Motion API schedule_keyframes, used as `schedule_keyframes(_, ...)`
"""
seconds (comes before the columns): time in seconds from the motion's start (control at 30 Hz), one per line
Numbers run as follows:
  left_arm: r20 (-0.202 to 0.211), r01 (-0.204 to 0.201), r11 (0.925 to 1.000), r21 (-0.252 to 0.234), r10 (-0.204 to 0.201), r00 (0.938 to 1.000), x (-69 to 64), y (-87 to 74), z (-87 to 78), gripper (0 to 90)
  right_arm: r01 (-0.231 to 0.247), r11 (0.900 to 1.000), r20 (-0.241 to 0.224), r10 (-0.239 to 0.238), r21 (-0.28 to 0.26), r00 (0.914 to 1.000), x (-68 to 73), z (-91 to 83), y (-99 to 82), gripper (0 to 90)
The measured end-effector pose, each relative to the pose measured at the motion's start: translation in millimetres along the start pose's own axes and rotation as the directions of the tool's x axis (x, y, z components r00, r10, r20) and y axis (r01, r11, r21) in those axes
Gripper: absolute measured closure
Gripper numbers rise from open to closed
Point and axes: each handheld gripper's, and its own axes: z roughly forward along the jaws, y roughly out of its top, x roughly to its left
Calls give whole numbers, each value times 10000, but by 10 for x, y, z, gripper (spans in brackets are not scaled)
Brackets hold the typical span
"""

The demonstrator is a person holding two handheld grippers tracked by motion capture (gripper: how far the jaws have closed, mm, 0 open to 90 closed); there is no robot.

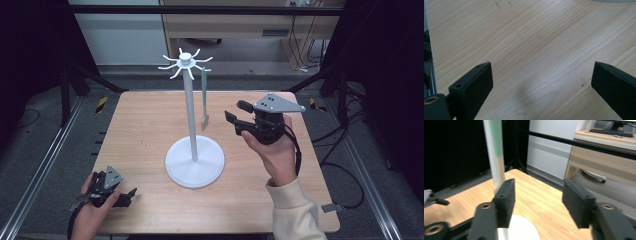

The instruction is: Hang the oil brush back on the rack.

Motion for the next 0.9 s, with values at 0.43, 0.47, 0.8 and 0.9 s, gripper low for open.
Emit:
schedule_keyframes(0.43, 1, -36, 10000, -28, 36, 10000, -3, 7, -3, 34, 196, 9942, 1411, -346, 1062, 9894, -25, -18, -75, 122)
schedule_keyframes(0.47, 4, -39, 10000, -23, 39, 10000, -3, 7, -2, 34, 215, 9937, 1444, -374, 1099, 9888, -34, -21, -82, 108)
schedule_keyframes(0.8, 44, -30, 10000, -18, 31, 10000, -12, 13, 4, 33, -224, 9909, 1732, -10, 1330, 9849, -224, -37, -250, 67)
schedule_keyframes(0.9, 20, -28, 10000, -15, 28, 10000, -10, 13, 3, 33, -430, 9872, 1860, 139, 1534, 9825, -288, -17, -337, 81)
